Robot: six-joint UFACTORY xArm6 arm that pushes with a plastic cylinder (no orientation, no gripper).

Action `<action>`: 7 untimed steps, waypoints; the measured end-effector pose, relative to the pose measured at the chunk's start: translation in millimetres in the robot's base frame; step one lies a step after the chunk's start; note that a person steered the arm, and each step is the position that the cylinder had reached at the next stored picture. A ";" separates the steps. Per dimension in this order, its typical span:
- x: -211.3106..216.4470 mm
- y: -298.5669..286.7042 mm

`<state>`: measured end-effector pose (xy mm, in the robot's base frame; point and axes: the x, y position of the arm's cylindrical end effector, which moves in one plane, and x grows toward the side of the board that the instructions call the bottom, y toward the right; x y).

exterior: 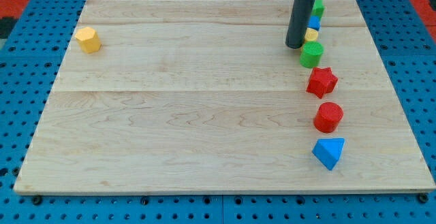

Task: Slide the hexagon to the bottom of the green circle

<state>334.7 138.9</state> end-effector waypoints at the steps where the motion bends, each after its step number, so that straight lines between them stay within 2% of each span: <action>1: 12.0 -30.1; 2: 44.3 -167.8; 3: 54.2 -326.2; 4: 10.6 -443.0; 5: -22.4 -442.0; 6: -10.3 -362.3; 7: 25.9 -253.7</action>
<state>360.6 -114.8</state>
